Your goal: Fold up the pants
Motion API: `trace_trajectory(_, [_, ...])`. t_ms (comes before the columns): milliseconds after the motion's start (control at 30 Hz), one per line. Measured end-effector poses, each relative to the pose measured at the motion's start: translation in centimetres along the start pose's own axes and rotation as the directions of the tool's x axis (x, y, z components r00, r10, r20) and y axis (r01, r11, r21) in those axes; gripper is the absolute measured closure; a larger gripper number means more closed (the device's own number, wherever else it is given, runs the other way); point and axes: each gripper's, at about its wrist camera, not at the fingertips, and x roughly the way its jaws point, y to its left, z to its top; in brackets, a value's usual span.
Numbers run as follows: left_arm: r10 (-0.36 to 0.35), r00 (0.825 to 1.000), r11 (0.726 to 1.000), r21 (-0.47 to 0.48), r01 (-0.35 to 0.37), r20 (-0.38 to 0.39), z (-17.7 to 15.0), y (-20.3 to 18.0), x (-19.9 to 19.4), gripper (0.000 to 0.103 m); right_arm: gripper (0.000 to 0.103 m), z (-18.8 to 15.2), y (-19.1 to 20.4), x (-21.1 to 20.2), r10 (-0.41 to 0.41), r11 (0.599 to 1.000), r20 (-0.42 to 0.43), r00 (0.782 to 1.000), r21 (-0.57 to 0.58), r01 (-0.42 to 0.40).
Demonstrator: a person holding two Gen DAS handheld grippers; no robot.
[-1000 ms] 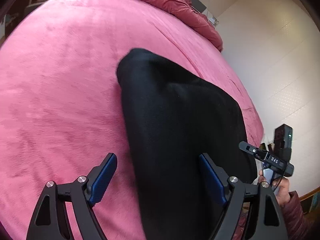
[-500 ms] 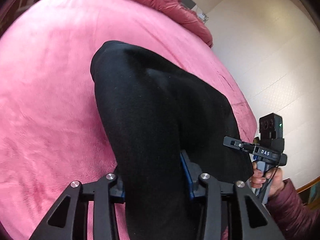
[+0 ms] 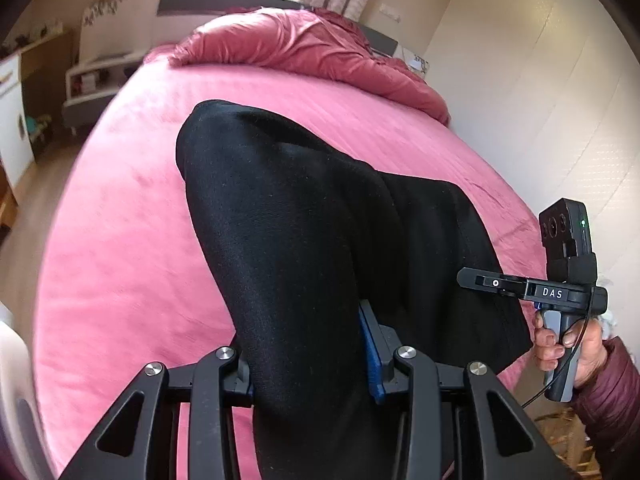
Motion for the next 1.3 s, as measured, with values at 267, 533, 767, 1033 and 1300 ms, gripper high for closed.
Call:
trace_trajectory(267, [0.045,0.998,0.999,-0.017,-0.044,0.032,1.9,3.4,-0.9,0.063,0.063,3.8,2.9,3.5,0.024,0.999,-0.015,1.000,-0.039,-0.024])
trace_trajectory(533, [0.057,0.998,0.998,-0.032,-0.056,0.025,3.9,6.1,0.1,0.063,0.063,6.9,3.7,6.1,0.022,0.999,-0.033,0.999,-0.040,-0.023])
trace_trajectory(767, [0.013,1.000,0.995,-0.096,-0.015,-0.023,6.3,8.9,2.7,0.063,0.063,9.6,3.9,8.4,0.007,0.999,-0.058,0.998,-0.031,-0.009])
trace_trajectory(1033, [-0.048,0.985,0.964,-0.265,0.004,-0.163,5.4,13.9,7.9,0.054,0.062,10.6,2.2,12.3,-0.011,1.000,-0.131,0.991,0.005,0.012])
trace_trajectory(1300, [-0.046,0.991,0.960,-0.280,0.009,-0.129,3.8,15.7,9.6,0.039,0.057,9.2,-0.9,14.3,0.037,0.995,-0.126,0.991,0.091,-0.026])
